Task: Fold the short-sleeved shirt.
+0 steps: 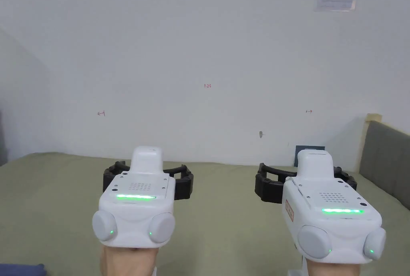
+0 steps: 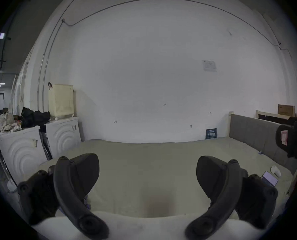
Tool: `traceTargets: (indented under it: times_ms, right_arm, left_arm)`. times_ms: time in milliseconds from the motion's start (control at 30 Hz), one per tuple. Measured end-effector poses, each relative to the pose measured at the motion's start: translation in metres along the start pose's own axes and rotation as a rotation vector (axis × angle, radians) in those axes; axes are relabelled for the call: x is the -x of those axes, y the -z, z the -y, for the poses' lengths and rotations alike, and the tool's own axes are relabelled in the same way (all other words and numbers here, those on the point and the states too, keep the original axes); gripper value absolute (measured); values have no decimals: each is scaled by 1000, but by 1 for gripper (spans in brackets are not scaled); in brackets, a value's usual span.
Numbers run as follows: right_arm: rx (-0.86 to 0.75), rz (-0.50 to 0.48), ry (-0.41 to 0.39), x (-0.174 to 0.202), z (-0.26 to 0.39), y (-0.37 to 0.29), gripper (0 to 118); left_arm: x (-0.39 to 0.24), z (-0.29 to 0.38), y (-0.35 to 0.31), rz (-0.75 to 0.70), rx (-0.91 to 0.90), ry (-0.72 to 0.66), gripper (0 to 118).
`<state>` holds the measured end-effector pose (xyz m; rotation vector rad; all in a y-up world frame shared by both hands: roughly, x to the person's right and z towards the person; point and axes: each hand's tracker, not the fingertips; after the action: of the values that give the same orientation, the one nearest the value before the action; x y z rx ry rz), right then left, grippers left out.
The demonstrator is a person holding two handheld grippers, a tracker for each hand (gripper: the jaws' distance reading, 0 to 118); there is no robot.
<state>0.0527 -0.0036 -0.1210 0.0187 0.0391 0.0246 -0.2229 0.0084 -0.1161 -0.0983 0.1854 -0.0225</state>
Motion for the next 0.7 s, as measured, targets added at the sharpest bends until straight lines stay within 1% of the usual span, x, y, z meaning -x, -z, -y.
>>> traceTargets:
  times_ms: [133,200,267,433,467,567,700]
  right_arm:
    - [27,-4,-6,1,3,3,118]
    - [22,-24,-11,1,3,3,118]
    - [21,-33,-26,2,7,3,118]
    - [41,-28,-44,5,10,6,118]
    - [47,-4,-56,9,8,6,118]
    - [69,-24,-56,6,11,9,118]
    - [71,-19,-43,4,13,10,118]
  left_arm:
    - [6,1,-3,28,-17,-16,116]
    - [10,-3,-3,68,15,-47,116]
    - [9,-7,-1,78,51,-46,116]
    - [10,-8,-10,166,-10,-40,116]
    - [7,-9,-10,160,-7,-38,116]
    - [2,-11,-12,109,13,-15,116]
    - [7,-11,-8,100,24,14,116]
